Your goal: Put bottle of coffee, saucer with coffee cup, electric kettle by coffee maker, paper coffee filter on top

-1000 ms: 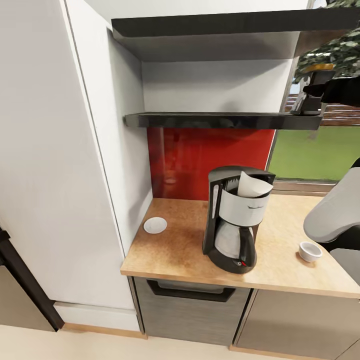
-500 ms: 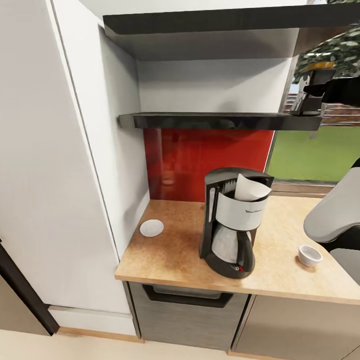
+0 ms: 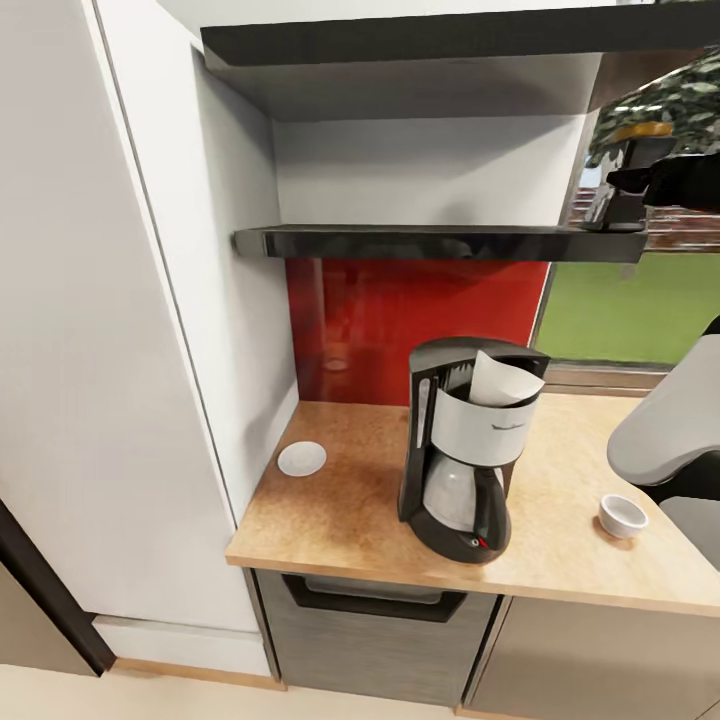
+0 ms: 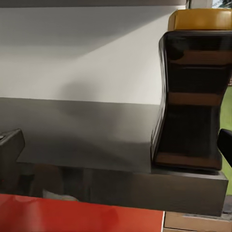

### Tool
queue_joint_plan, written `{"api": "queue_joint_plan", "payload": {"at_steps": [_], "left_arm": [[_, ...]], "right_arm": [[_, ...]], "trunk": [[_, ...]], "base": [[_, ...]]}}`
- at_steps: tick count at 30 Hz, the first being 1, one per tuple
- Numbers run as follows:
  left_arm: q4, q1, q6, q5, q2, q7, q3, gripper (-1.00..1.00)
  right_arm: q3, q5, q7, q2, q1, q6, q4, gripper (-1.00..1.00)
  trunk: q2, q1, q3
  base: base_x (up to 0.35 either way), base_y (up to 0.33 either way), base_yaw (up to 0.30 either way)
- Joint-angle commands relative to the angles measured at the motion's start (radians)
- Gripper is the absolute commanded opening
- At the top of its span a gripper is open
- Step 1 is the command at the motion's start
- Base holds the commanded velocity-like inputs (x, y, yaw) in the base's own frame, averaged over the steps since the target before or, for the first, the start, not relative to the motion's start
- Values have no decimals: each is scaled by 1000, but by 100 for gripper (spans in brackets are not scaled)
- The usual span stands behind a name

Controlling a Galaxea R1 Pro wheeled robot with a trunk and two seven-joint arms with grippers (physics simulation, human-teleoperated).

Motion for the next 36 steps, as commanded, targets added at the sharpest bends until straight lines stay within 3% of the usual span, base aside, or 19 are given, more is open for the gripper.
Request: {"api": "queue_joint_plan", "payload": {"at_steps": [1, 36], "left_arm": [[1, -1, -3, -8, 0, 1, 0, 100], [1, -1, -3, -8, -2, -1, -2, 100]], "right_arm": [[-1, 9, 10, 0, -2, 3, -1, 100], [-2, 11, 12, -2, -2, 3, -5, 100]], "trunk": [[-2, 1, -2], [-2, 1, -2]], "base": [[198, 0, 0], [72, -26, 0]]}}
